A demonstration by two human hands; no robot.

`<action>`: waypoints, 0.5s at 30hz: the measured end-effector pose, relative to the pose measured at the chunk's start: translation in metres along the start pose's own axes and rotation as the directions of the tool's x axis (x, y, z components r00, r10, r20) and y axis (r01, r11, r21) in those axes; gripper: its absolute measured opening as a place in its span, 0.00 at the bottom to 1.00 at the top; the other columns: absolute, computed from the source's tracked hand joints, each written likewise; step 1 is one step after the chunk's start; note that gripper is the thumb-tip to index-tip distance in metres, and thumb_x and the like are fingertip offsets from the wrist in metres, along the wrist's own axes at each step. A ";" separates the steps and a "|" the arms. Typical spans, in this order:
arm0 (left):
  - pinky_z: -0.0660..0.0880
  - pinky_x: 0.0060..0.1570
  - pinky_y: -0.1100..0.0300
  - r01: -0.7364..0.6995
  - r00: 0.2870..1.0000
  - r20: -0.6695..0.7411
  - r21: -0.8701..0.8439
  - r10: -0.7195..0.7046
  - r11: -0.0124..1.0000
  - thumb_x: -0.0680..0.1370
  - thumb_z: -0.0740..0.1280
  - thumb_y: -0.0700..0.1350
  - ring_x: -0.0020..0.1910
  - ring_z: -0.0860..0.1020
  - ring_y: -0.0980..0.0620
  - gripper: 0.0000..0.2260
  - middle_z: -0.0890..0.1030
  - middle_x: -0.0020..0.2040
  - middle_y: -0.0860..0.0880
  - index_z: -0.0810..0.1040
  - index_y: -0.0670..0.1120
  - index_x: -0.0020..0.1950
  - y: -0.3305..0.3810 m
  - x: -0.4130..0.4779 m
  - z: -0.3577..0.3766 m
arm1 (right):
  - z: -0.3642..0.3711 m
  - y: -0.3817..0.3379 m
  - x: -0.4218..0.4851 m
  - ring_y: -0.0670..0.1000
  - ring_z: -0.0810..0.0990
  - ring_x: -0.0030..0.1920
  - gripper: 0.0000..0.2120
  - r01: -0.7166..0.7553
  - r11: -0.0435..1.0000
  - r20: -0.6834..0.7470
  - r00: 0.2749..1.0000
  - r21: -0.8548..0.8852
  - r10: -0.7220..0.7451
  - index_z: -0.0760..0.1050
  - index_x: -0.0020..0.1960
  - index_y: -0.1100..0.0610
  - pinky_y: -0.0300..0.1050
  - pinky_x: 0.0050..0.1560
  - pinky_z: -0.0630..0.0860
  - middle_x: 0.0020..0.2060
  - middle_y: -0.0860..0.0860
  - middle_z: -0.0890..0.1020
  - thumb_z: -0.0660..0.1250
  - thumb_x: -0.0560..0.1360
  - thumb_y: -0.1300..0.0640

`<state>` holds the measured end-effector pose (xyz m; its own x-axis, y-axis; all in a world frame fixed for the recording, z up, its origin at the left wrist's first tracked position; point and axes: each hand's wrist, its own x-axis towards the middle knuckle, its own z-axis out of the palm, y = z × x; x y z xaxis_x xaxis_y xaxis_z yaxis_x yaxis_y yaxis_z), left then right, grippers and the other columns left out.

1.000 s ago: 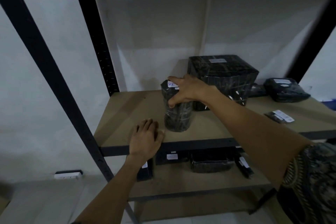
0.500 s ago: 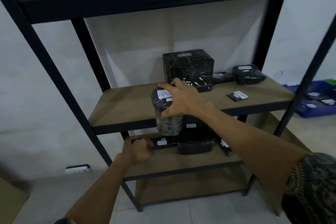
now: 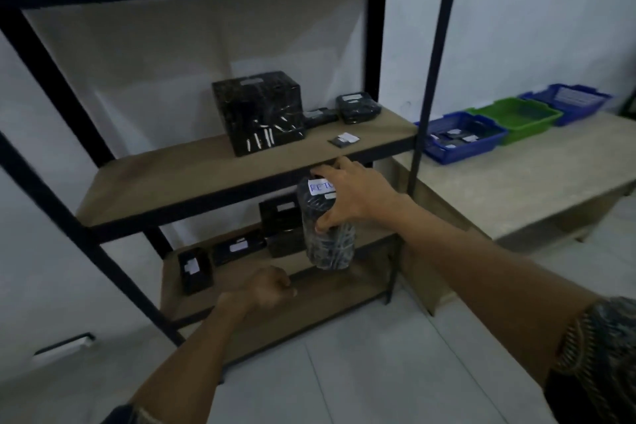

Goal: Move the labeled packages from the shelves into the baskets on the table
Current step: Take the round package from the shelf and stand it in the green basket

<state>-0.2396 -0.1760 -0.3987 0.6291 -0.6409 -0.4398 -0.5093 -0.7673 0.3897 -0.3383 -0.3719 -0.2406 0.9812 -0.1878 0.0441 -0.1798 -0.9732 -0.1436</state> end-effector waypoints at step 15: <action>0.79 0.52 0.54 -0.181 0.977 0.106 -0.047 0.185 0.982 0.62 0.62 0.65 0.46 0.82 0.55 0.24 0.84 0.44 0.54 0.83 0.50 0.46 0.155 0.061 0.078 | 0.001 0.175 -0.129 0.57 0.74 0.58 0.45 -0.292 0.955 -0.020 0.956 0.051 0.293 0.64 0.69 0.43 0.50 0.53 0.74 0.58 0.53 0.72 0.75 0.56 0.35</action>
<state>-0.3262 -0.3359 -0.4285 0.4583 -0.7705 -0.4430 -0.5866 -0.6367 0.5005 -0.4964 -0.5180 -0.2721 0.8839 -0.4673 0.0201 -0.4544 -0.8679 -0.2007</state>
